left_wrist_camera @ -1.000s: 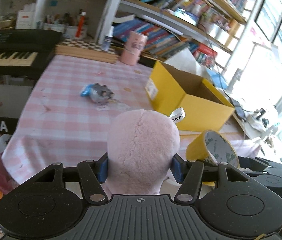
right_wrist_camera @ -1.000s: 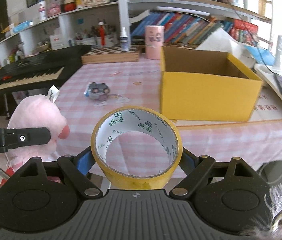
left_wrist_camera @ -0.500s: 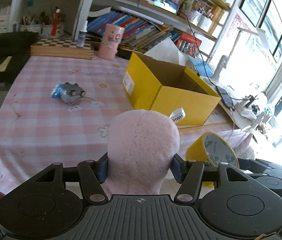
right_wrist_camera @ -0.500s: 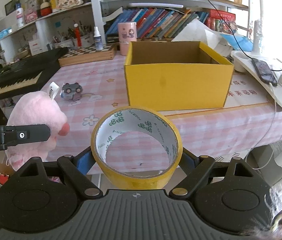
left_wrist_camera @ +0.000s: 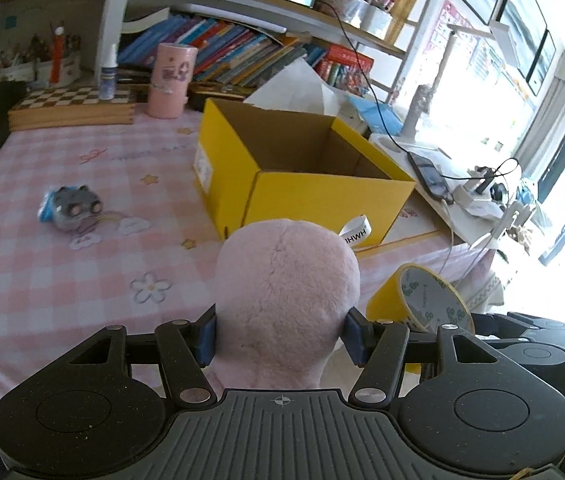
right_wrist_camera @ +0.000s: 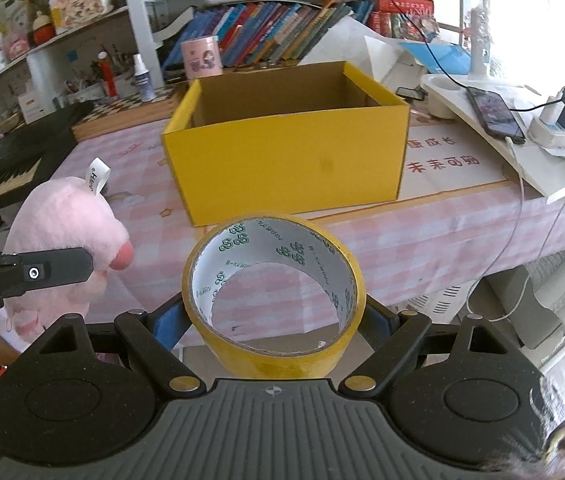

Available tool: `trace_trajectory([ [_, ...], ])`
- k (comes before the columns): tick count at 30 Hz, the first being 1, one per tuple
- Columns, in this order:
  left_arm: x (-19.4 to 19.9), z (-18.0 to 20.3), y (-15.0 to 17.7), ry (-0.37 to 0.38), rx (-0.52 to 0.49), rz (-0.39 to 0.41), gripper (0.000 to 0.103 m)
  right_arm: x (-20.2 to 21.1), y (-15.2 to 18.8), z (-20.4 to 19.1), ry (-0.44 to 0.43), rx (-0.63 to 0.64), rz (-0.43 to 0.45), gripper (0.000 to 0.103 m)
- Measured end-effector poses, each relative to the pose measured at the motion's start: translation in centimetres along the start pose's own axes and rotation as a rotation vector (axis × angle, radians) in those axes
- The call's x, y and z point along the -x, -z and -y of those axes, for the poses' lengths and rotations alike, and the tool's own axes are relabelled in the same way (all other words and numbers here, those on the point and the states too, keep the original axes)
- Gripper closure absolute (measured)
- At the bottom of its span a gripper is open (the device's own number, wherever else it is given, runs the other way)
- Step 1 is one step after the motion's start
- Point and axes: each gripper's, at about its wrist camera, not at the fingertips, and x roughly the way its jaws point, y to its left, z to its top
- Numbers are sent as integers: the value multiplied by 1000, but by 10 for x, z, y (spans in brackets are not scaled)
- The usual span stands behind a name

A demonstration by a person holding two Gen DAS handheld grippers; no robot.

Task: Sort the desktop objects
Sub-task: 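Carry the tape roll and pig plush with both tools over the yellow box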

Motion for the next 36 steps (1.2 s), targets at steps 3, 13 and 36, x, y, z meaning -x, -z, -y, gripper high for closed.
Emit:
trace_trajectory([
  [3, -11, 8, -9, 5, -11, 1, 43, -5, -8, 11, 2, -6, 0, 18],
  [13, -46, 42, -41, 1, -78, 49, 43, -24, -40, 53, 7, -13, 17, 18],
  [36, -130, 71, -116, -275, -108, 186, 43, -41, -153, 126, -58, 59, 302, 18],
])
